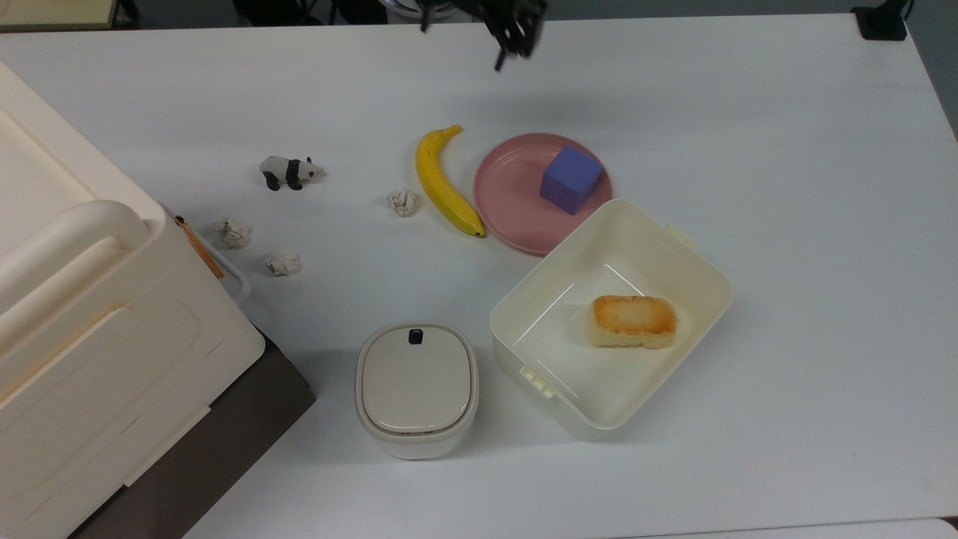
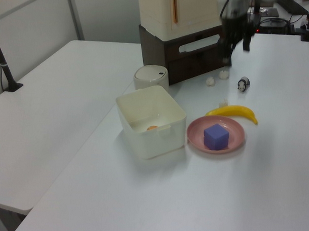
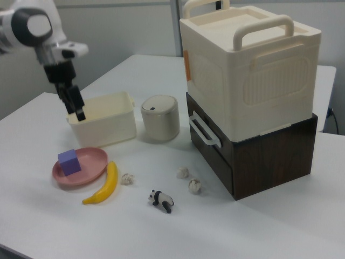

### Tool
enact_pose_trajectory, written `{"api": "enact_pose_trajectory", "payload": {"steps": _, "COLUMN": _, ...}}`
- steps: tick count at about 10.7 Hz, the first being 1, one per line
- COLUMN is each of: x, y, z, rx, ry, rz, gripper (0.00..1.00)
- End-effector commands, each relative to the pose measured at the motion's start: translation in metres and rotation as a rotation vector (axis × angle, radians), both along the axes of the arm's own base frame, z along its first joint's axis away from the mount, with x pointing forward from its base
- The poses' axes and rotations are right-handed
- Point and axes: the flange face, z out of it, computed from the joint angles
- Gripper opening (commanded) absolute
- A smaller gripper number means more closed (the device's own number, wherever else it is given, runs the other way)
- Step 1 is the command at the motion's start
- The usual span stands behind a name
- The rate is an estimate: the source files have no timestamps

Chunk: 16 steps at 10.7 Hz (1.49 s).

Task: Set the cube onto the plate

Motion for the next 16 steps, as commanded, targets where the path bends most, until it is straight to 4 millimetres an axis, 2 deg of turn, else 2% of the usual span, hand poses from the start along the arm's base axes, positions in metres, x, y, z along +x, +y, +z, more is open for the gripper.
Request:
{"api": "enact_pose_trajectory", "payload": {"steps": 1, "x": -0.024, "y": -0.076, "z": 0.07, "rx": 0.107, "ry": -0.034, "rz": 0.13, "gripper": 1.0}}
{"api": "enact_pose_trajectory", "payload": {"steps": 4, "x": -0.035, "y": -0.133, "z": 0.098, "rx": 0.152, "ry": -0.076, "rz": 0.221, "gripper": 1.0}}
{"api": "enact_pose_trajectory", "payload": {"steps": 5, "x": -0.03, "y": -0.147, "z": 0.111, "rx": 0.149, "ry": -0.108, "rz": 0.216, "gripper": 1.0}}
{"api": "enact_pose_trajectory", "payload": {"steps": 6, "x": -0.018, "y": -0.152, "z": 0.106, "rx": 0.142, "ry": -0.109, "rz": 0.213, "gripper": 1.0}}
{"api": "enact_pose_trajectory", "payload": {"steps": 10, "x": -0.004, "y": -0.15, "z": 0.095, "rx": 0.148, "ry": -0.11, "rz": 0.258, "gripper": 1.0}}
{"api": "enact_pose_trajectory", "payload": {"steps": 12, "x": 0.001, "y": -0.141, "z": 0.09, "rx": 0.124, "ry": -0.097, "rz": 0.29, "gripper": 1.0}}
{"api": "enact_pose_trajectory", "payload": {"steps": 16, "x": 0.006, "y": -0.15, "z": 0.092, "rx": 0.112, "ry": -0.134, "rz": 0.33, "gripper": 1.0}}
